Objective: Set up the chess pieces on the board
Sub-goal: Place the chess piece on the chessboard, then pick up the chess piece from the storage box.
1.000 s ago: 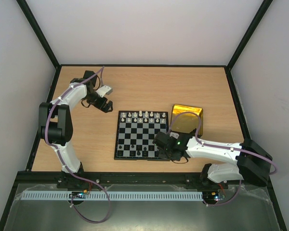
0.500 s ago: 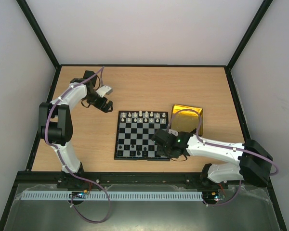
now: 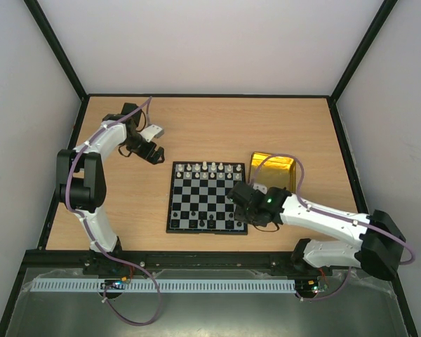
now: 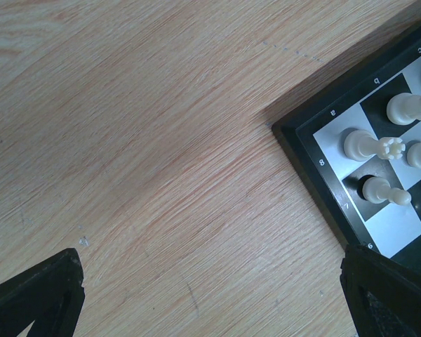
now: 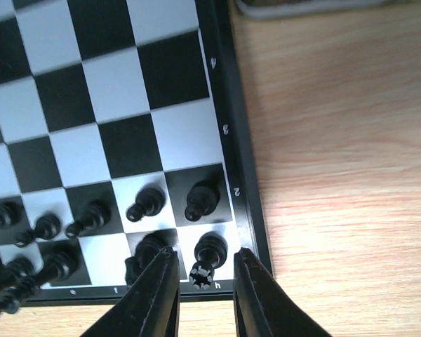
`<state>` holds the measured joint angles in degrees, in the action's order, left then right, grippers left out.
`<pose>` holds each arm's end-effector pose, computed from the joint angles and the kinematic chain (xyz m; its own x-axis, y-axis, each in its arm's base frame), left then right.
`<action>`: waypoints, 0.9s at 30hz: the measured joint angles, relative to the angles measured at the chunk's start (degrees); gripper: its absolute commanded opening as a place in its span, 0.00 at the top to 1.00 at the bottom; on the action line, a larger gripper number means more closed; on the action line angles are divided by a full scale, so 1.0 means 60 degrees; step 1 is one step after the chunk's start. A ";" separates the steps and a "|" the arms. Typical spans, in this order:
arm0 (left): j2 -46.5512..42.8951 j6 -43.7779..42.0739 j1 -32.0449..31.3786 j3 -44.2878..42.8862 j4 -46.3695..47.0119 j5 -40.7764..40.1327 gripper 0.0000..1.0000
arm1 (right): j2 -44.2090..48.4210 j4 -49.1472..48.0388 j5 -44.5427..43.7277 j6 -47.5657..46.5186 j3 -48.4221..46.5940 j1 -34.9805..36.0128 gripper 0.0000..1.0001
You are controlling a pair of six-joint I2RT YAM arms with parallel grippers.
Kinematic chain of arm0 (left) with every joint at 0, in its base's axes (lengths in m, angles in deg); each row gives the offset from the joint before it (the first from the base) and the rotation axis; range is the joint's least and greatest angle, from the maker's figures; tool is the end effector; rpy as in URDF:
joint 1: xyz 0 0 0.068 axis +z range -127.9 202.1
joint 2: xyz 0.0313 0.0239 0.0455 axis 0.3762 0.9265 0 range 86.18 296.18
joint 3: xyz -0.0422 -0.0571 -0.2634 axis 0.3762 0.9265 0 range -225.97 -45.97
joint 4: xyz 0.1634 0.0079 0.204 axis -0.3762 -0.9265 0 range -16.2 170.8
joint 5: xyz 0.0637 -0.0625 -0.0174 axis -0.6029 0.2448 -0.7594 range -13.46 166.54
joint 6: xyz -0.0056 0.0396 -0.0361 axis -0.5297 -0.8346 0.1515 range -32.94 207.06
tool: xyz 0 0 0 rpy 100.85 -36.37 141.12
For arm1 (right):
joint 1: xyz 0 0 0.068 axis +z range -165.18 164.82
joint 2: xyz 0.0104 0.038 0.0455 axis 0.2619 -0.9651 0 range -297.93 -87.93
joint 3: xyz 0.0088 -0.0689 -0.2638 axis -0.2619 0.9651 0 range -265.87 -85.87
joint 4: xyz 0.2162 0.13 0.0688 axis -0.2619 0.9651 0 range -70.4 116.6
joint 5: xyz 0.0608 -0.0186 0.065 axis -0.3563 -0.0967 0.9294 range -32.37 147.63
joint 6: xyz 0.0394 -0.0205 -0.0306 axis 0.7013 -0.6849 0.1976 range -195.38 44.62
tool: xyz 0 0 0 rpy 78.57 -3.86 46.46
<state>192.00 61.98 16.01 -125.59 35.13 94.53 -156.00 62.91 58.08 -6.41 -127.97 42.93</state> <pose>0.3686 -0.0503 0.2106 -0.7727 0.4879 -0.4062 0.5785 0.8046 -0.1341 0.1089 0.1758 0.2025 -0.9711 0.2061 -0.1202 0.1561 0.9299 0.3330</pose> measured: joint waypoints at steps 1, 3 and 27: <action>0.0000 0.0000 0.0000 -0.0004 0.0000 0.0000 0.01 | 0.0076 0.0182 -0.0062 -0.0047 -0.0142 -0.0087 0.78; 0.0000 0.0000 0.0000 -0.0004 -0.0004 0.0000 0.01 | 0.0208 0.0546 -0.0178 -0.0168 -0.0510 -0.0357 0.78; 0.0200 0.0044 0.0000 -0.0226 -0.0015 0.0000 0.01 | -0.1767 0.1982 -0.0634 -0.4433 -0.3002 -0.7628 0.78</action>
<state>193.20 62.24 16.01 -126.94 35.04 94.53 -166.60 74.80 54.28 -33.01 -145.98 -2.84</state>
